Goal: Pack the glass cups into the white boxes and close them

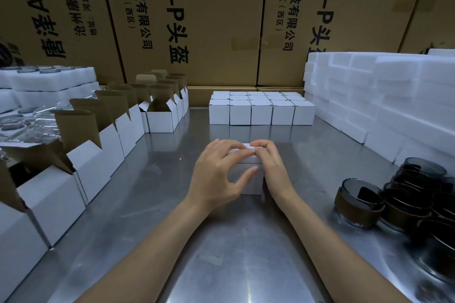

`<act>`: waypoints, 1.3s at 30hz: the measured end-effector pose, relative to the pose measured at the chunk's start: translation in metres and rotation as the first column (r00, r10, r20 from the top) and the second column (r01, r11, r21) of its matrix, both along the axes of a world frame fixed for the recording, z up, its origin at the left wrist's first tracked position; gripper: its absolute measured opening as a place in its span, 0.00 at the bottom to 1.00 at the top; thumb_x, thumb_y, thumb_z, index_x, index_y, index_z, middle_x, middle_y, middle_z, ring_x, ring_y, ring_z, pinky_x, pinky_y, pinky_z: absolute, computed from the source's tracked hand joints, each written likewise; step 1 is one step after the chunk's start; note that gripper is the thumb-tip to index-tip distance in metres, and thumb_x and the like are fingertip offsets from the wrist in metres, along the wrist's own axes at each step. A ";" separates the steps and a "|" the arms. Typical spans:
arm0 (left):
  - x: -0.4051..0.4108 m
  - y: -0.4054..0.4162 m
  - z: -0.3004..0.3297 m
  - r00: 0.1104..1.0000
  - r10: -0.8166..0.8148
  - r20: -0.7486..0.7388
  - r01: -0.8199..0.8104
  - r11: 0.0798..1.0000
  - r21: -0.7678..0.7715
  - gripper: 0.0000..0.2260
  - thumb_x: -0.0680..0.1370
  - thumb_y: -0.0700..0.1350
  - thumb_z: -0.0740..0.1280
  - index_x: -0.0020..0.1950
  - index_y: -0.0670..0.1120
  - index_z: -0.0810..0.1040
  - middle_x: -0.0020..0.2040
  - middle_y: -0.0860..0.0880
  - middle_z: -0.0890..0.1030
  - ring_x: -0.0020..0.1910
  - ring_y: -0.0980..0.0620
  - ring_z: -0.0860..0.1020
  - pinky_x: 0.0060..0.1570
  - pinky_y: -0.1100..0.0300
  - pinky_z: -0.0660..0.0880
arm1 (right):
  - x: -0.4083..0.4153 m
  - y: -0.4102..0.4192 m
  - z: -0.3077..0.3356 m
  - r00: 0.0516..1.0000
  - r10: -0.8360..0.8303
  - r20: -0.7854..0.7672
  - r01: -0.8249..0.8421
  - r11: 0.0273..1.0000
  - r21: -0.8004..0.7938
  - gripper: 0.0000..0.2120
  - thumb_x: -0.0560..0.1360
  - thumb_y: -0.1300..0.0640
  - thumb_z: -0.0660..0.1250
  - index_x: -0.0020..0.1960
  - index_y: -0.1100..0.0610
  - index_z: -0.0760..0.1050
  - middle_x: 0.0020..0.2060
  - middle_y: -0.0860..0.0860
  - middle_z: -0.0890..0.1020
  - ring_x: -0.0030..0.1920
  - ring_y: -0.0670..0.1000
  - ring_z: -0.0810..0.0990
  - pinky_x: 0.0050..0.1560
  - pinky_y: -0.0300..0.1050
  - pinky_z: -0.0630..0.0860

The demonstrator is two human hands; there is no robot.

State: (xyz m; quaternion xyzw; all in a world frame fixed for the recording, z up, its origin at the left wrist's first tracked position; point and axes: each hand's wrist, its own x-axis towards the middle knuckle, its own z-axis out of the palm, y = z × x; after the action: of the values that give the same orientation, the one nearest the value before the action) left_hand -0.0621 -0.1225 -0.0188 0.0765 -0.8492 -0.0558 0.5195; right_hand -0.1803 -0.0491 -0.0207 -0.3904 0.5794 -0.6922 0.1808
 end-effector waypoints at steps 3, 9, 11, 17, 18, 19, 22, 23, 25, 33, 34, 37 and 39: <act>-0.003 0.001 -0.004 0.998 0.064 0.004 -0.063 0.994 -0.087 0.11 0.73 0.48 0.72 0.53 0.46 0.84 0.49 0.50 0.83 0.48 0.49 0.81 0.59 0.53 0.71 | 0.000 -0.002 -0.001 1.000 0.010 0.015 -0.010 1.000 0.002 0.06 0.79 0.61 0.60 0.49 0.51 0.72 0.44 0.45 0.75 0.42 0.34 0.74 0.42 0.24 0.68; -0.009 -0.003 -0.008 0.991 0.135 0.006 -0.135 0.990 -0.052 0.09 0.71 0.45 0.74 0.50 0.46 0.85 0.47 0.51 0.84 0.46 0.49 0.83 0.58 0.46 0.74 | 0.003 -0.015 -0.007 0.995 -0.054 -0.083 0.059 0.996 0.060 0.10 0.82 0.59 0.54 0.55 0.49 0.71 0.56 0.50 0.76 0.59 0.48 0.73 0.59 0.41 0.69; -0.013 -0.008 -0.009 0.988 0.152 0.012 -0.151 0.987 -0.051 0.10 0.70 0.44 0.76 0.50 0.47 0.85 0.47 0.51 0.84 0.46 0.49 0.83 0.58 0.46 0.73 | 0.001 -0.020 -0.008 0.985 -0.088 -0.147 0.100 0.992 0.082 0.11 0.83 0.57 0.52 0.57 0.48 0.71 0.58 0.51 0.76 0.62 0.49 0.72 0.65 0.45 0.68; -0.025 -0.035 -0.011 0.992 0.110 0.065 -0.119 0.981 0.155 0.11 0.72 0.44 0.74 0.54 0.47 0.83 0.56 0.49 0.81 0.57 0.50 0.77 0.57 0.57 0.71 | -0.004 -0.032 -0.009 0.956 -0.092 -0.279 0.170 0.947 0.272 0.22 0.80 0.38 0.48 0.71 0.42 0.61 0.67 0.46 0.71 0.68 0.48 0.68 0.69 0.55 0.64; -0.027 -0.043 -0.013 0.992 0.085 0.093 -0.102 0.975 0.199 0.13 0.73 0.44 0.73 0.57 0.47 0.81 0.59 0.49 0.79 0.61 0.52 0.73 0.58 0.60 0.69 | -0.004 -0.034 -0.011 0.952 -0.083 -0.293 0.178 0.932 0.315 0.25 0.78 0.35 0.49 0.73 0.40 0.58 0.68 0.45 0.70 0.68 0.48 0.68 0.68 0.54 0.64; -0.031 -0.051 -0.014 0.989 0.074 0.131 -0.102 0.970 0.220 0.14 0.74 0.44 0.72 0.59 0.47 0.79 0.62 0.49 0.76 0.64 0.53 0.70 0.59 0.61 0.69 | -0.005 -0.035 -0.012 0.952 -0.087 -0.292 0.190 0.919 0.345 0.26 0.77 0.34 0.49 0.73 0.40 0.56 0.68 0.44 0.70 0.69 0.48 0.68 0.67 0.51 0.63; -0.043 -0.083 -0.017 0.953 0.144 0.266 -0.197 0.963 0.182 0.21 0.74 0.45 0.72 0.66 0.48 0.73 0.71 0.48 0.66 0.71 0.49 0.62 0.63 0.55 0.69 | -0.008 -0.038 -0.014 0.954 -0.135 -0.268 0.237 0.888 0.395 0.26 0.78 0.35 0.51 0.72 0.43 0.58 0.67 0.43 0.72 0.67 0.49 0.70 0.60 0.47 0.62; -0.048 -0.094 -0.017 0.936 0.185 0.298 -0.248 0.950 0.190 0.23 0.75 0.45 0.71 0.68 0.50 0.71 0.73 0.47 0.61 0.72 0.48 0.59 0.62 0.53 0.69 | -0.009 -0.038 -0.014 0.949 -0.143 -0.282 0.253 0.877 0.408 0.24 0.78 0.36 0.51 0.72 0.44 0.60 0.67 0.43 0.73 0.67 0.49 0.71 0.59 0.47 0.63; -0.059 -0.115 -0.017 0.907 0.249 0.338 -0.346 0.900 0.264 0.27 0.75 0.45 0.70 0.72 0.53 0.65 0.72 0.47 0.56 0.71 0.45 0.58 0.61 0.49 0.72 | -0.008 -0.039 -0.015 0.933 -0.145 -0.331 0.286 0.854 0.434 0.23 0.79 0.38 0.50 0.70 0.46 0.63 0.66 0.44 0.74 0.66 0.49 0.71 0.58 0.46 0.64; -0.097 -0.187 -0.017 0.940 0.204 0.273 -0.334 0.710 0.619 0.29 0.77 0.45 0.69 0.73 0.51 0.59 0.69 0.44 0.69 0.66 0.42 0.70 0.61 0.45 0.70 | -0.014 -0.050 -0.019 0.888 -0.178 -0.425 0.376 0.813 0.444 0.19 0.79 0.39 0.49 0.62 0.46 0.69 0.51 0.44 0.78 0.61 0.50 0.73 0.49 0.45 0.64; -0.100 -0.192 -0.017 0.942 0.190 0.276 -0.326 0.705 0.630 0.30 0.77 0.45 0.69 0.74 0.50 0.57 0.70 0.45 0.70 0.67 0.43 0.70 0.63 0.44 0.70 | -0.014 -0.051 -0.019 0.883 -0.175 -0.436 0.378 0.816 0.437 0.18 0.79 0.39 0.49 0.61 0.46 0.69 0.47 0.41 0.76 0.60 0.50 0.72 0.49 0.45 0.64; -0.110 -0.202 -0.017 0.933 0.189 0.305 -0.350 0.666 0.659 0.34 0.76 0.46 0.70 0.75 0.49 0.54 0.69 0.45 0.72 0.67 0.42 0.71 0.63 0.43 0.71 | -0.016 -0.052 -0.021 0.878 -0.163 -0.450 0.374 0.820 0.432 0.18 0.79 0.39 0.49 0.61 0.46 0.69 0.40 0.37 0.71 0.57 0.48 0.71 0.48 0.45 0.64; -0.113 -0.207 -0.018 0.928 0.200 0.316 -0.365 0.662 0.654 0.34 0.76 0.48 0.70 0.75 0.48 0.55 0.67 0.45 0.73 0.65 0.42 0.72 0.61 0.44 0.72 | -0.016 -0.053 -0.021 0.875 -0.161 -0.456 0.374 0.822 0.428 0.19 0.79 0.39 0.48 0.61 0.46 0.69 0.39 0.36 0.71 0.54 0.46 0.70 0.49 0.45 0.64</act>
State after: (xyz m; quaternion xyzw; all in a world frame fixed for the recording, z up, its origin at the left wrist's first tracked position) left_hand -0.1754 -0.3290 -0.0368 0.4053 -0.7922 -0.2838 0.3572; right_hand -0.1962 -0.1017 -0.0422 -0.3751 0.8140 -0.4403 0.0529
